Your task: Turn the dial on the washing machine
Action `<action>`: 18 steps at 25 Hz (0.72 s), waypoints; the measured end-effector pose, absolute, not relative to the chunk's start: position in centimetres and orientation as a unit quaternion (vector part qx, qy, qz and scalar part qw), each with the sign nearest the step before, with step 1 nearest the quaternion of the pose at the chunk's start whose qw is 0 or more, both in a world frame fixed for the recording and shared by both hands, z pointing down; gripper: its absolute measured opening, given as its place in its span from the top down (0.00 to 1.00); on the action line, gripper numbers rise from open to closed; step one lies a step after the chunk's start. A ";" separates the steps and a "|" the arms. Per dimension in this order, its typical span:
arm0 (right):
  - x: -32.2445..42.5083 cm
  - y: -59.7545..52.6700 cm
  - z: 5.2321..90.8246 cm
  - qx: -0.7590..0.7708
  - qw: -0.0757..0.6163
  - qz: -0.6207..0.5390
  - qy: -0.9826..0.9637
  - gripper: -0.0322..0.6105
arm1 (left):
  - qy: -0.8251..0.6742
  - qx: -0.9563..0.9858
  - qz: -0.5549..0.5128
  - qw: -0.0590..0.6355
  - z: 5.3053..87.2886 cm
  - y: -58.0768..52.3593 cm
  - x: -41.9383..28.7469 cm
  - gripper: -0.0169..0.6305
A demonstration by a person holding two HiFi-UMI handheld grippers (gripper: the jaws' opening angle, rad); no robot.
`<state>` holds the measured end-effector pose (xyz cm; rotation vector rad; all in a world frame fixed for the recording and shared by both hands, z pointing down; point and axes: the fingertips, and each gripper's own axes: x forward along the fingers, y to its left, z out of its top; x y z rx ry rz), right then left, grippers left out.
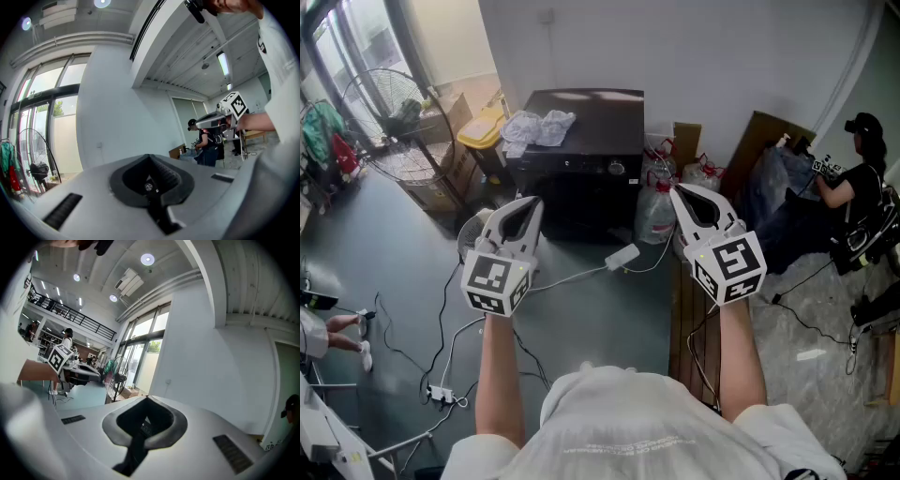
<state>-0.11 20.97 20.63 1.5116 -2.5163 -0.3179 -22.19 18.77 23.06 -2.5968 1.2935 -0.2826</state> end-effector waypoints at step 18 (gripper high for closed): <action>6.5 22.5 23.3 0.510 0.090 -0.072 -0.853 0.93 | 0.455 -0.875 -0.126 0.106 26.0 20.3 -16.9 0.95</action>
